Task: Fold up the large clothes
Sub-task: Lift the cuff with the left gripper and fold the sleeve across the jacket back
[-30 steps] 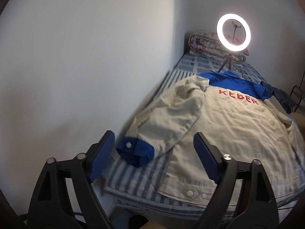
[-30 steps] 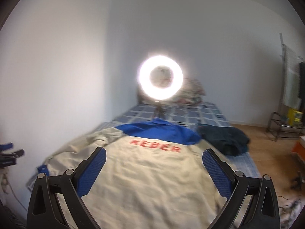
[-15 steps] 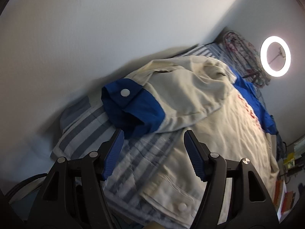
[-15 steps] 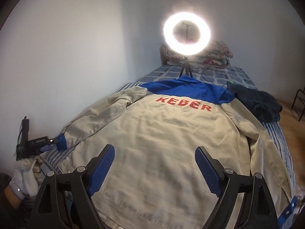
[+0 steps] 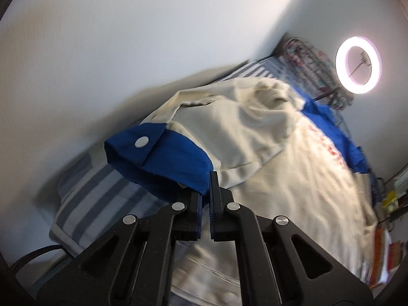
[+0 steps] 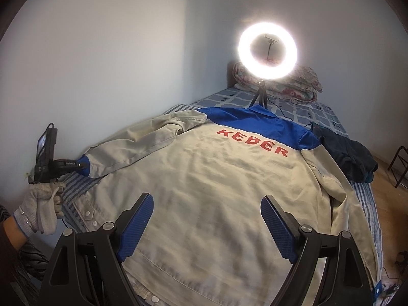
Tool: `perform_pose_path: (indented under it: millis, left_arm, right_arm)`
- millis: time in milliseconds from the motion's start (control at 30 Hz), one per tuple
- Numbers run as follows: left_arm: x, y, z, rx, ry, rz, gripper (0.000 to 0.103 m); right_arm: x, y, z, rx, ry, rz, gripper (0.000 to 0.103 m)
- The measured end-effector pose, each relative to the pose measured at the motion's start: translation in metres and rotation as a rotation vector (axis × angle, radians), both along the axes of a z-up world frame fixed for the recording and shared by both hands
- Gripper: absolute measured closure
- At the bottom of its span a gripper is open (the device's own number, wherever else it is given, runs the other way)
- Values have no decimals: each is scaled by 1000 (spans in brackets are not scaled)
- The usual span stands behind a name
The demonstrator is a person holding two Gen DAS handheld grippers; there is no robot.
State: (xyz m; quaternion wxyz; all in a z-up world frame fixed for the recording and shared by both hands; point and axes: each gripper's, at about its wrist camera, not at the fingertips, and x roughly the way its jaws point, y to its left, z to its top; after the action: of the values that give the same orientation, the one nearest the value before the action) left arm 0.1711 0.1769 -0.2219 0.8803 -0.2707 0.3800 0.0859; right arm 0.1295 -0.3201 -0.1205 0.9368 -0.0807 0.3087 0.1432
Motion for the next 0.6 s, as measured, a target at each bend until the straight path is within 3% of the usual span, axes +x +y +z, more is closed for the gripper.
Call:
perform_pose_path:
  millis: [167, 267, 333, 400, 467, 500, 567, 600]
  left_arm:
    - [-24, -7, 31, -133, -47, -42, 102]
    - [-35, -24, 37, -75, -50, -88, 102]
    - [-29, -37, 26, 3, -9, -153, 102]
    - [-26, -40, 14, 11, 40, -181, 100]
    - [-29, -33, 8, -32, 69, -174, 78]
    - [-34, -29, 10, -47, 55, -160, 71]
    - [-48, -17, 19, -38, 8, -106, 47]
    - [-53, -10, 22, -31, -11, -80, 42]
  right_arm:
    - [-3, -1, 2, -4, -13, -4, 14]
    - [-5, 1, 2, -14, -18, 1, 14]
    - [-6, 2, 2, -12, -15, 6, 14]
    - [-8, 4, 2, -13, -18, 10, 14]
    - [-10, 5, 4, -25, -30, 11, 14]
    - [-11, 5, 5, -32, -37, 12, 14]
    - [-14, 6, 6, -37, -47, 13, 14]
    - [-15, 6, 6, -33, -47, 16, 14]
